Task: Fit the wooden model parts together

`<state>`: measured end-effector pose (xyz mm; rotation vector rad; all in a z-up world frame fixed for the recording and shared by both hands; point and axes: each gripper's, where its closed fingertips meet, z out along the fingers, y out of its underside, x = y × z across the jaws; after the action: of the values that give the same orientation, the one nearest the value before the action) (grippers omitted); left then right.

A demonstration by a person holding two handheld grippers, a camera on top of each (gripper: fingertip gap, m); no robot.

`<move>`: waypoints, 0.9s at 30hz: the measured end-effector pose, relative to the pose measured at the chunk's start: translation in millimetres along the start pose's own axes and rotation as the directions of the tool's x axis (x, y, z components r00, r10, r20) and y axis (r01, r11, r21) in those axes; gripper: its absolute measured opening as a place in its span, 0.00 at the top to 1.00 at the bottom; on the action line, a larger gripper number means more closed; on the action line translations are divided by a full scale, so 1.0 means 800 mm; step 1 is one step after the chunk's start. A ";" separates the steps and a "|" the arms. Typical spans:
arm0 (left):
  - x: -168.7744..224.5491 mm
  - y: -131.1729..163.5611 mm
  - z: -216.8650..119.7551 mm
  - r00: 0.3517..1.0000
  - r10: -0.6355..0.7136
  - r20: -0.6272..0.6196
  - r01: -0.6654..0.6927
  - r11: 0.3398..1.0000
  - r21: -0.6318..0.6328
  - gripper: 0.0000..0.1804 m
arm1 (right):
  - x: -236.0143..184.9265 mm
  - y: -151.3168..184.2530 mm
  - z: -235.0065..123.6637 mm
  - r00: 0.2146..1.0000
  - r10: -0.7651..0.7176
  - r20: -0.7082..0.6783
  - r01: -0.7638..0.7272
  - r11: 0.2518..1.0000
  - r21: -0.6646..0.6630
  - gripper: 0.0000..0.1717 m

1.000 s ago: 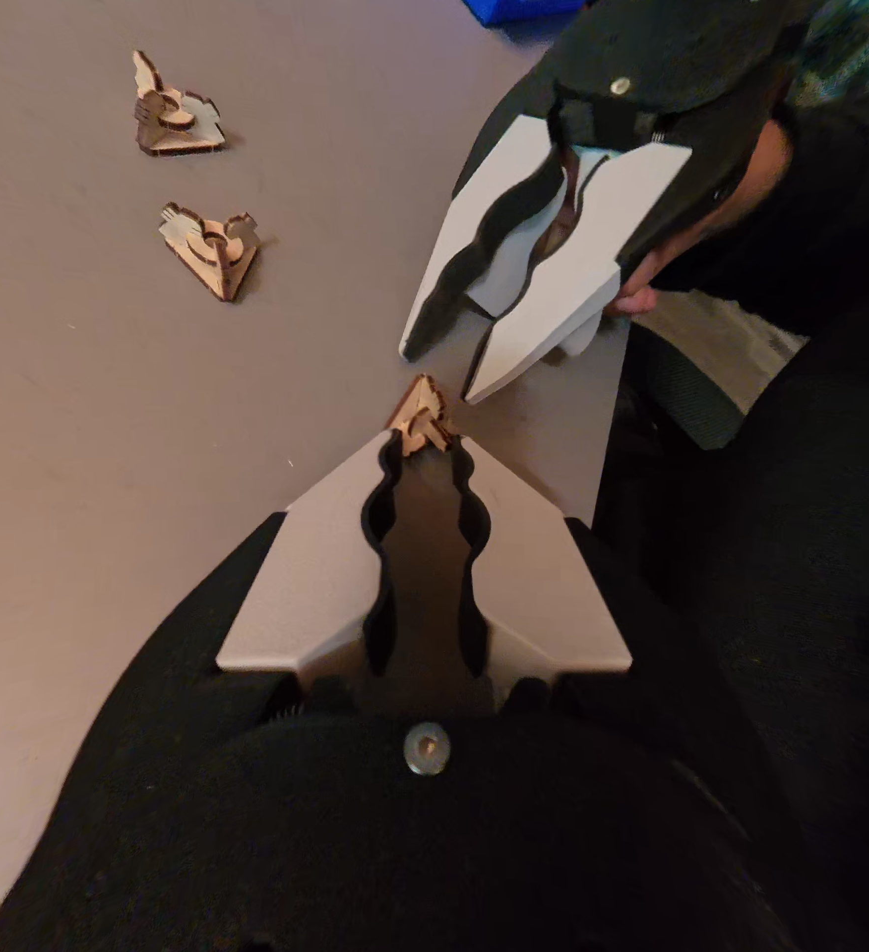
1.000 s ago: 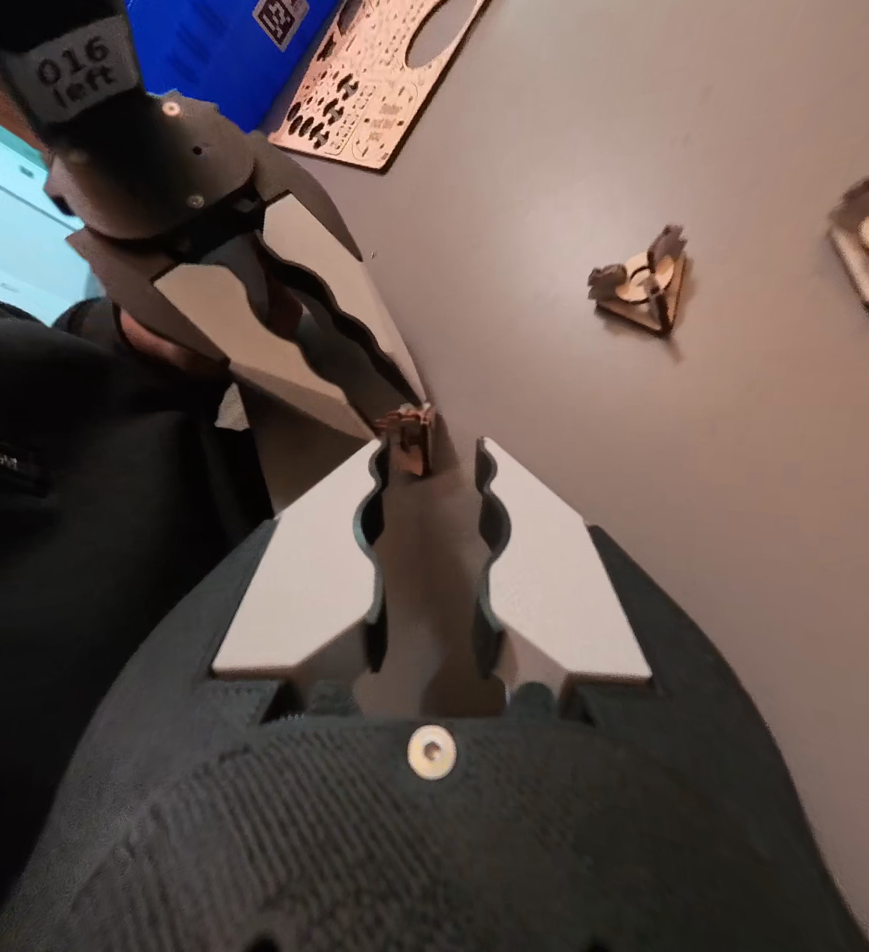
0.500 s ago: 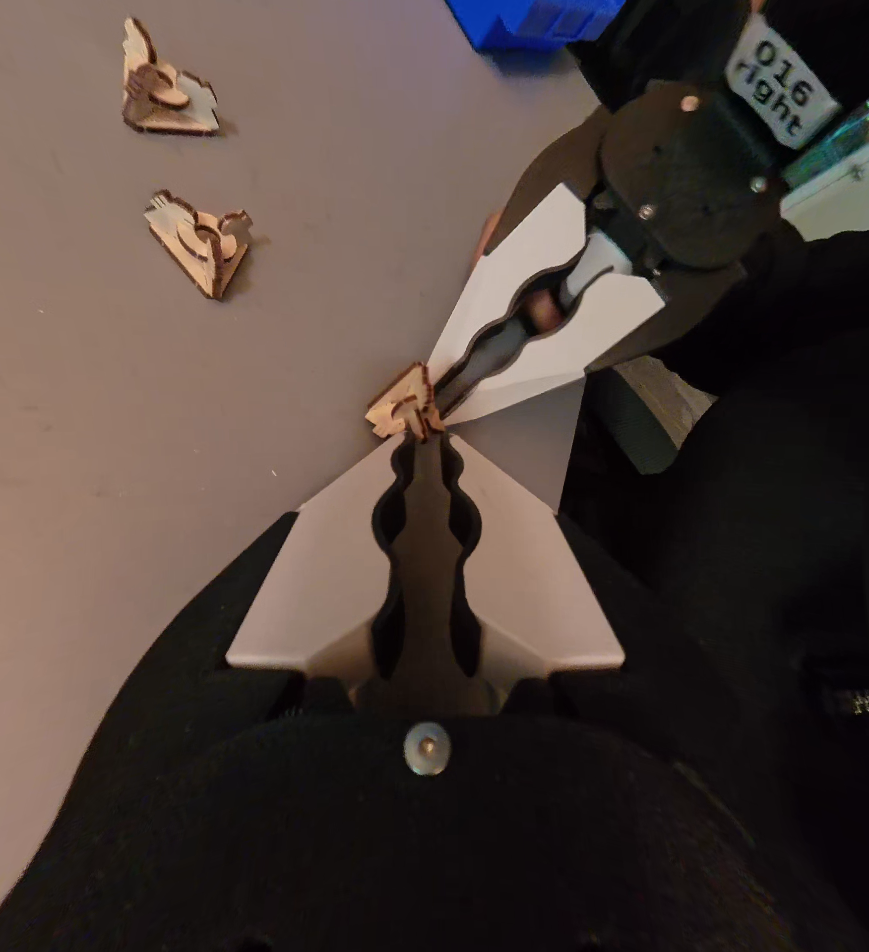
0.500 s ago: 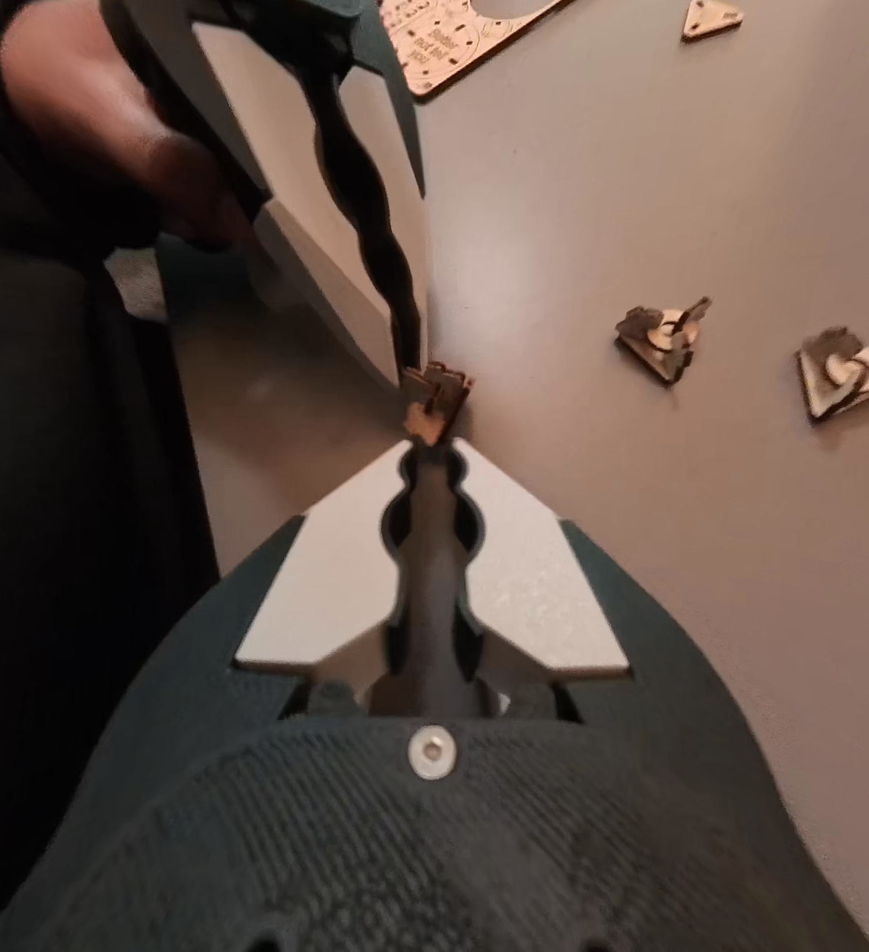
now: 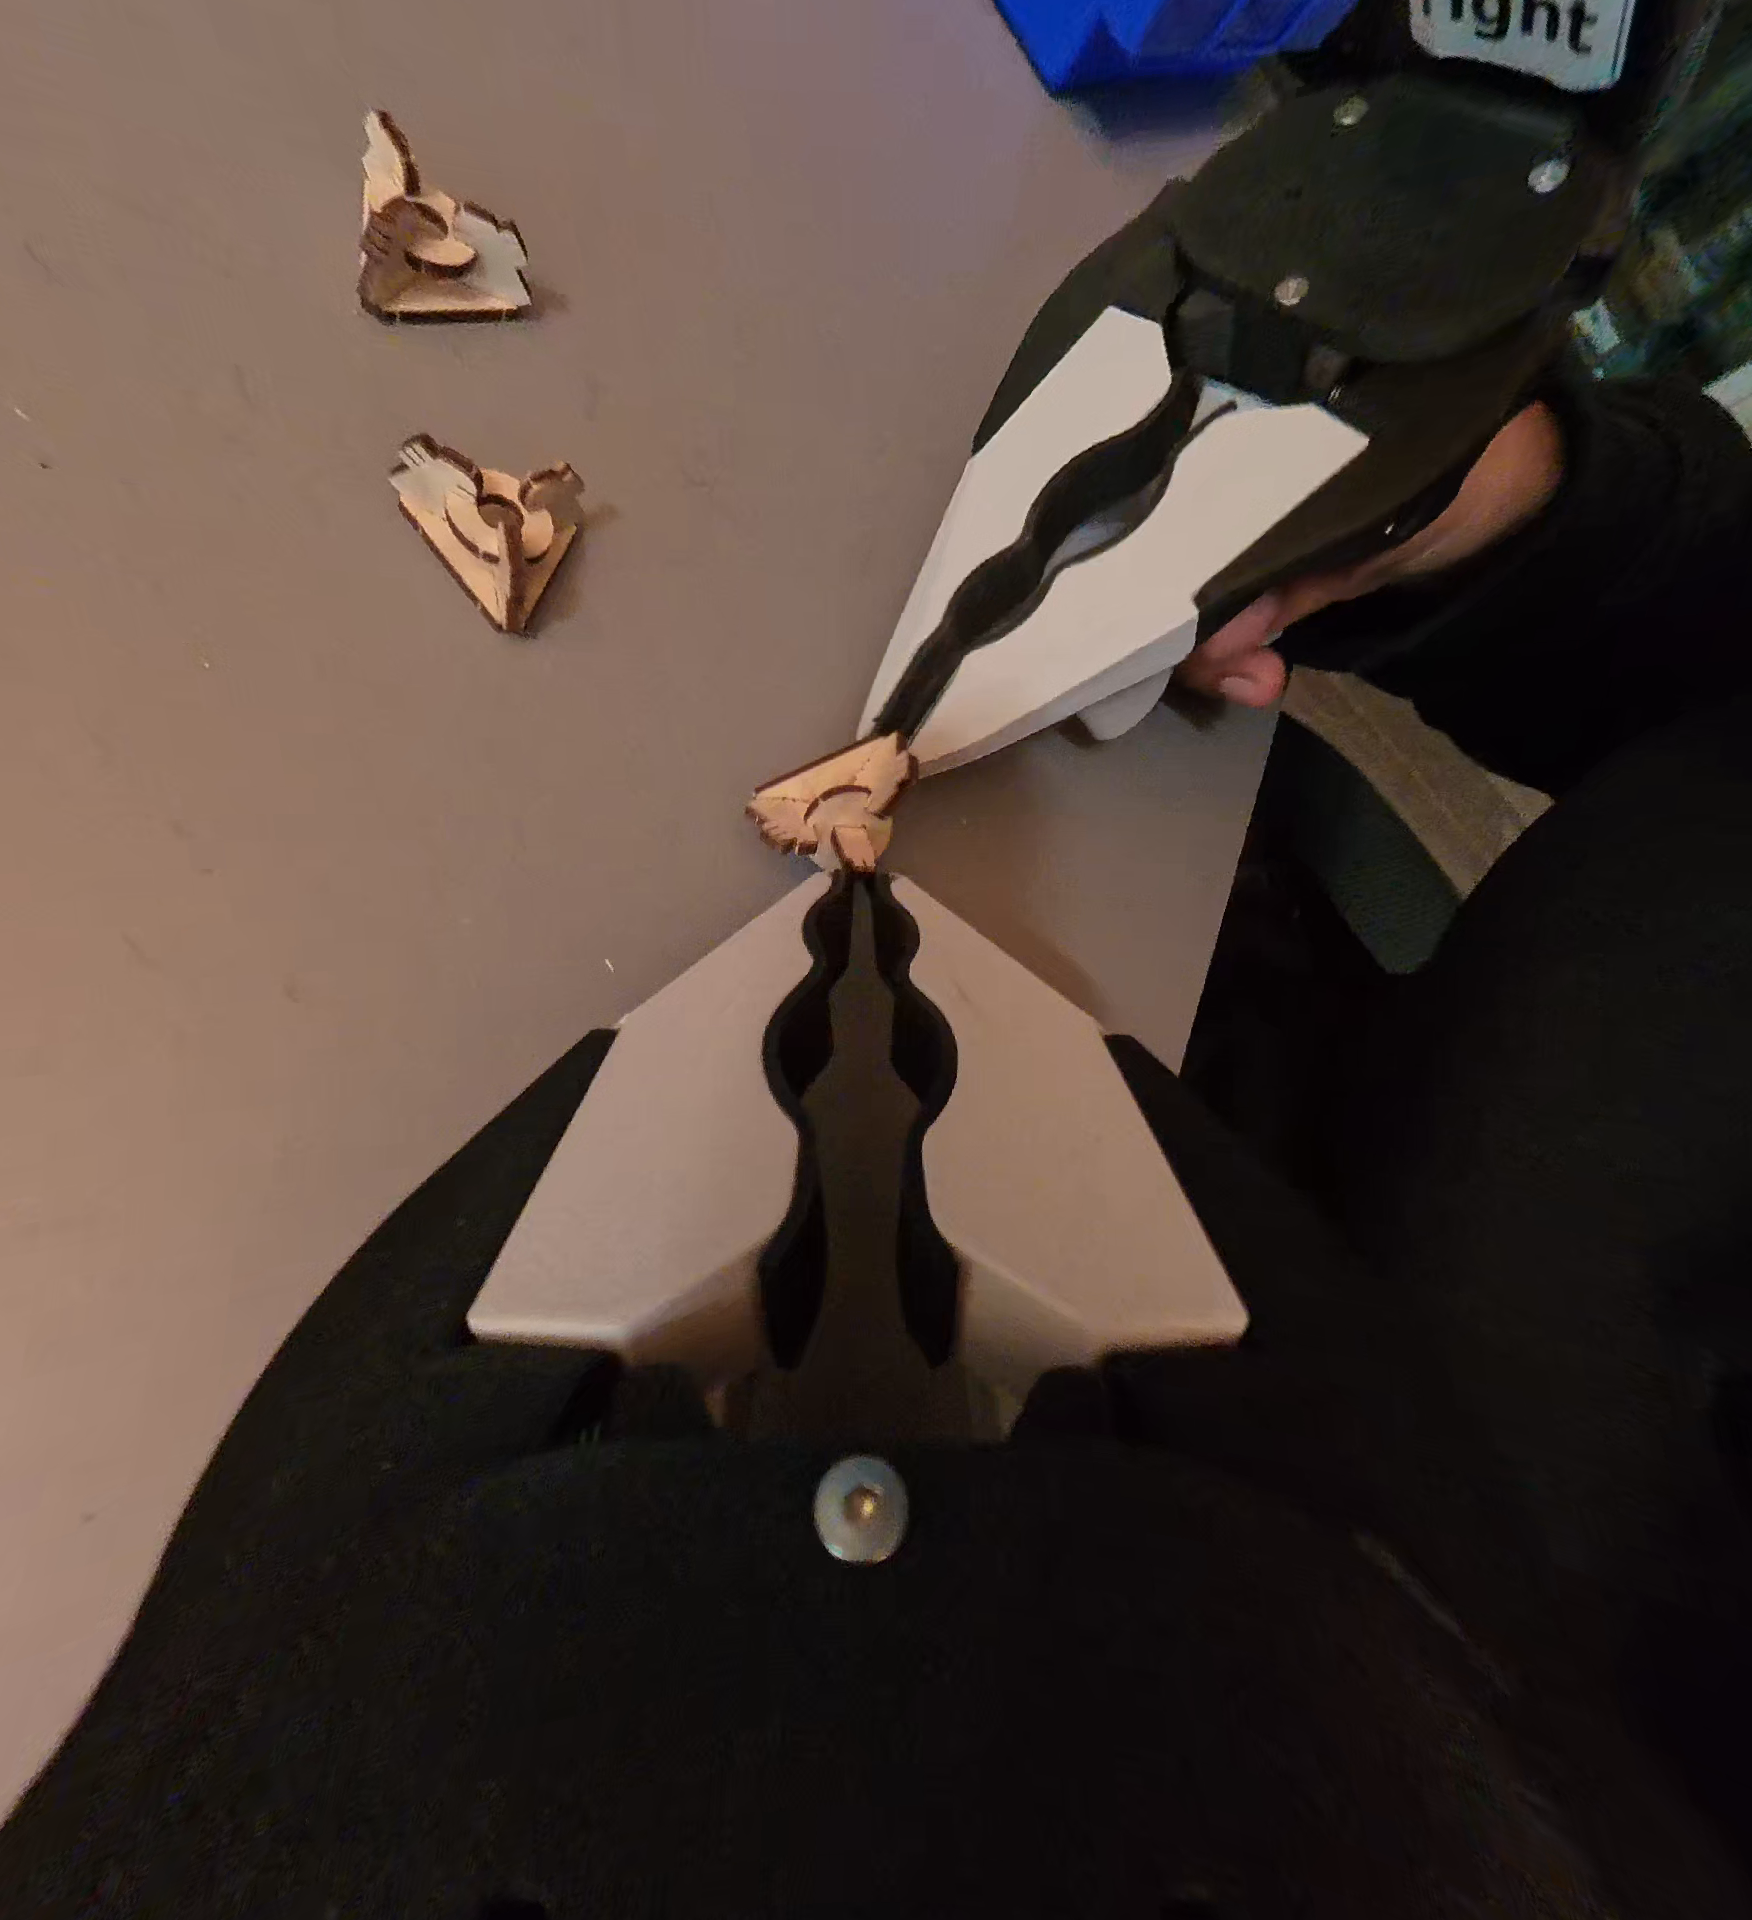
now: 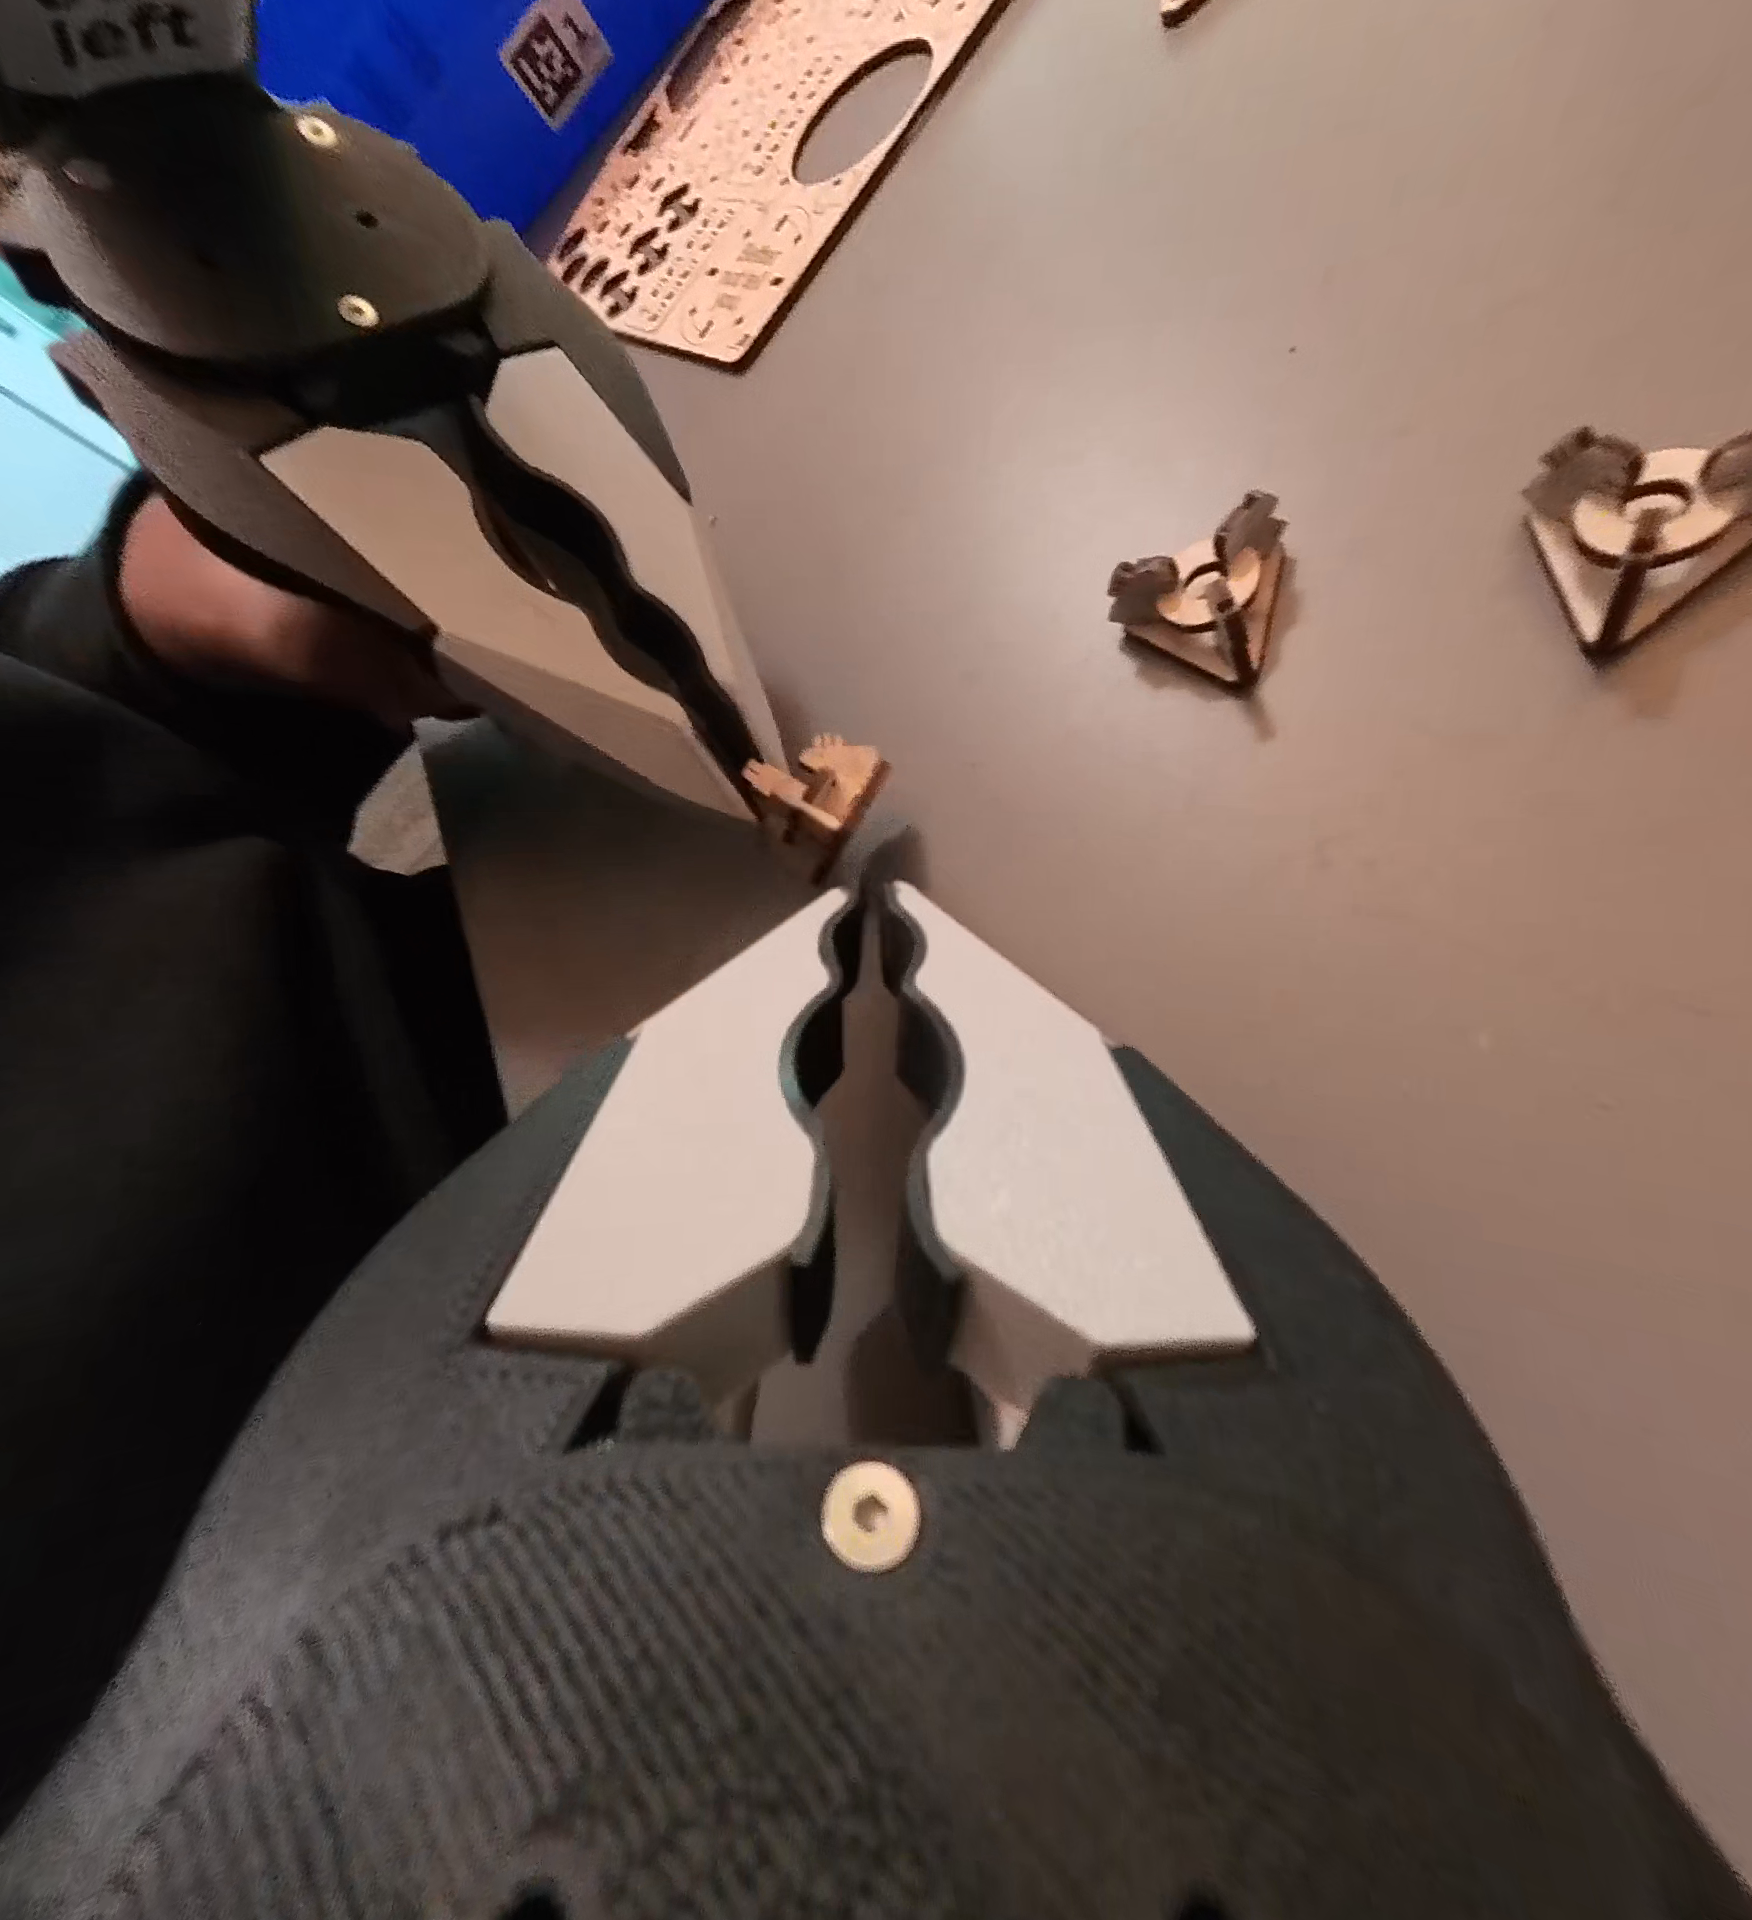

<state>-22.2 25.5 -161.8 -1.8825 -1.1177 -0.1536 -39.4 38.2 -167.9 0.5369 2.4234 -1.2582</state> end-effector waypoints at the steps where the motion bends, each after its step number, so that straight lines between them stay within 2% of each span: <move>1: -0.001 -0.002 0.000 1.000 -0.004 0.001 0.004 1.000 0.003 0.98 | 0.004 0.001 -0.001 0.999 -0.025 -0.024 0.025 1.000 -0.007 0.98; 3: -0.002 -0.005 -0.001 1.000 0.005 0.005 -0.005 1.000 0.005 0.98 | 0.010 -0.001 -0.005 0.990 -0.113 -0.083 0.113 0.994 -0.008 0.95; 6: -0.004 -0.002 0.001 0.999 0.037 0.033 -0.036 0.999 -0.028 0.96 | 0.015 -0.007 -0.012 0.939 -0.300 -0.166 0.303 0.953 -0.008 0.96; 9: -0.009 0.001 0.002 0.992 0.099 0.083 -0.093 0.993 -0.073 0.95 | 0.012 -0.011 -0.014 0.874 -0.445 -0.197 0.451 0.892 -0.016 0.98; 14: -0.014 -0.002 0.000 0.983 0.130 0.133 -0.124 0.991 -0.054 0.92 | 0.012 -0.025 -0.016 0.735 -0.643 -0.214 0.655 0.755 -0.018 1.00; 16: -0.014 -0.002 0.000 0.986 0.113 0.120 -0.110 0.993 -0.034 0.92 | 0.015 -0.025 -0.010 0.704 -0.689 -0.172 0.694 0.719 -0.037 0.99; 18: -0.017 -0.005 -0.001 0.987 0.107 0.124 -0.106 0.994 -0.013 0.90 | 0.014 -0.027 0.000 0.705 -0.701 -0.106 0.702 0.711 -0.033 0.97; 20: -0.021 -0.006 -0.004 0.983 0.117 0.141 -0.117 0.993 -0.005 0.90 | 0.006 -0.029 0.009 0.720 -0.694 -0.023 0.694 0.720 -0.014 0.96; 27: -0.033 -0.007 -0.012 0.985 0.091 0.146 -0.097 0.995 0.032 0.89 | -0.007 -0.039 0.021 0.761 -0.641 0.105 0.642 0.766 0.023 0.97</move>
<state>-39.2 2.2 -165.9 -1.9318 -1.1170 0.0579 -47.2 7.0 -152.6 -0.4224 2.6067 -1.4582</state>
